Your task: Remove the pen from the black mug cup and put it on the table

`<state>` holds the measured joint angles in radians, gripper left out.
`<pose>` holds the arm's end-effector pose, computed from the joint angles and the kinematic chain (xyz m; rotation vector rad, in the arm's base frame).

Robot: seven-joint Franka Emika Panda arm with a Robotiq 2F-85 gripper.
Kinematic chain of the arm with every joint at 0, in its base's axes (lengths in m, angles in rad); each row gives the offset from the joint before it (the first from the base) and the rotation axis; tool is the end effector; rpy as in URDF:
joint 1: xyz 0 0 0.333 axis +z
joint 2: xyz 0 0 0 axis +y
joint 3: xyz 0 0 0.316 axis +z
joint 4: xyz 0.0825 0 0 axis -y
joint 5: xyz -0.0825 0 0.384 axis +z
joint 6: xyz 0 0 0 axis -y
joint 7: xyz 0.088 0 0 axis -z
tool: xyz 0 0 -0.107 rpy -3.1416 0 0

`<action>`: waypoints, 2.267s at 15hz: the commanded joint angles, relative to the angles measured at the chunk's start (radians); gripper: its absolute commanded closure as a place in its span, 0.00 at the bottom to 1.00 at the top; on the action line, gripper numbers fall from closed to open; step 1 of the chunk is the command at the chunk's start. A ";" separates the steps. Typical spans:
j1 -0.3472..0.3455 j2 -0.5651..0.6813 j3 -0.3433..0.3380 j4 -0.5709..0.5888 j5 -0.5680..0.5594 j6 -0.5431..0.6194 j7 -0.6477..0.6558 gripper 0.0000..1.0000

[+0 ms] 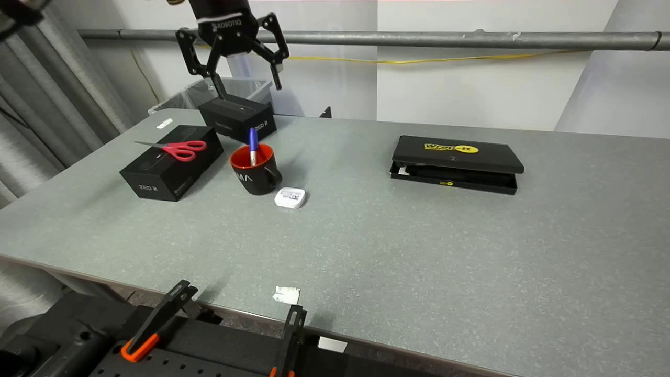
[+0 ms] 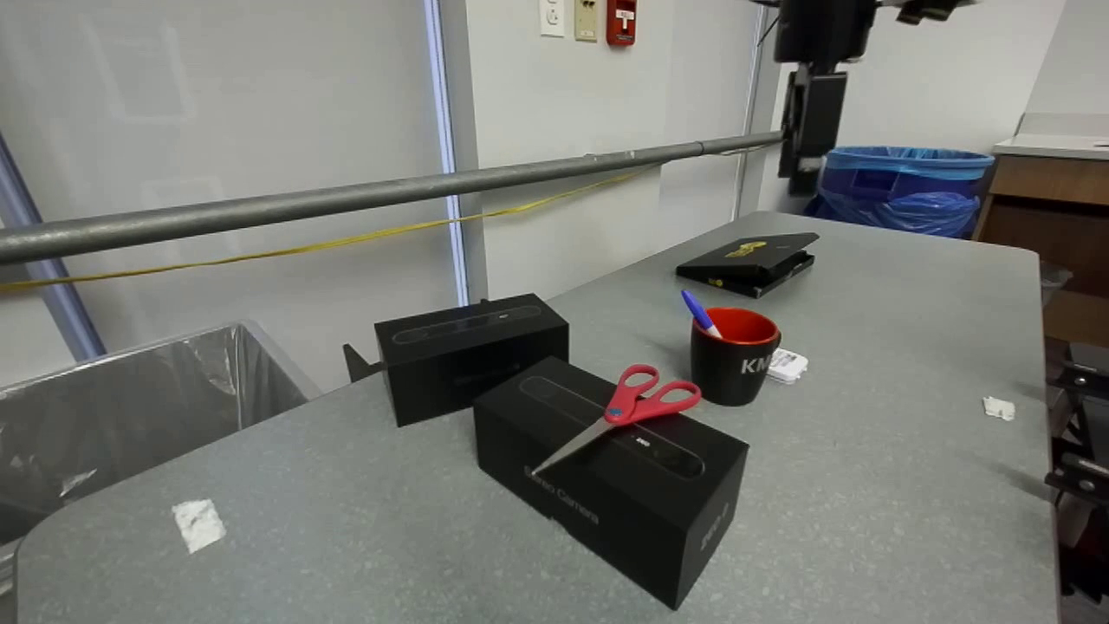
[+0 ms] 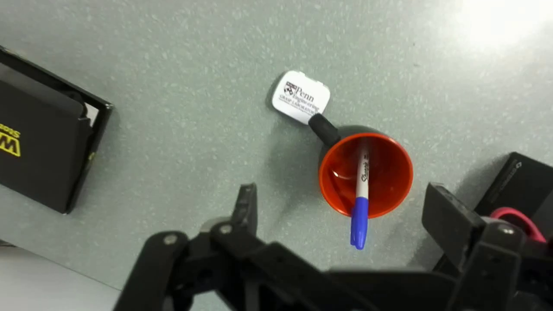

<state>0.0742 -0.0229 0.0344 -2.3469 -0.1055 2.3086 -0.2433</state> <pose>0.4955 0.0519 0.3401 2.9959 0.6440 -0.0317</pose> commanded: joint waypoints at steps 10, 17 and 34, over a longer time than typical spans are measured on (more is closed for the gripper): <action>0.002 0.268 0.048 0.224 0.020 0.024 0.131 0.00; 0.031 0.344 0.052 0.242 -0.013 0.049 0.171 0.00; 0.065 0.464 0.028 0.311 -0.045 0.085 0.307 0.07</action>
<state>0.1277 0.3989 0.0760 -2.0794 -0.1441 2.3758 0.0306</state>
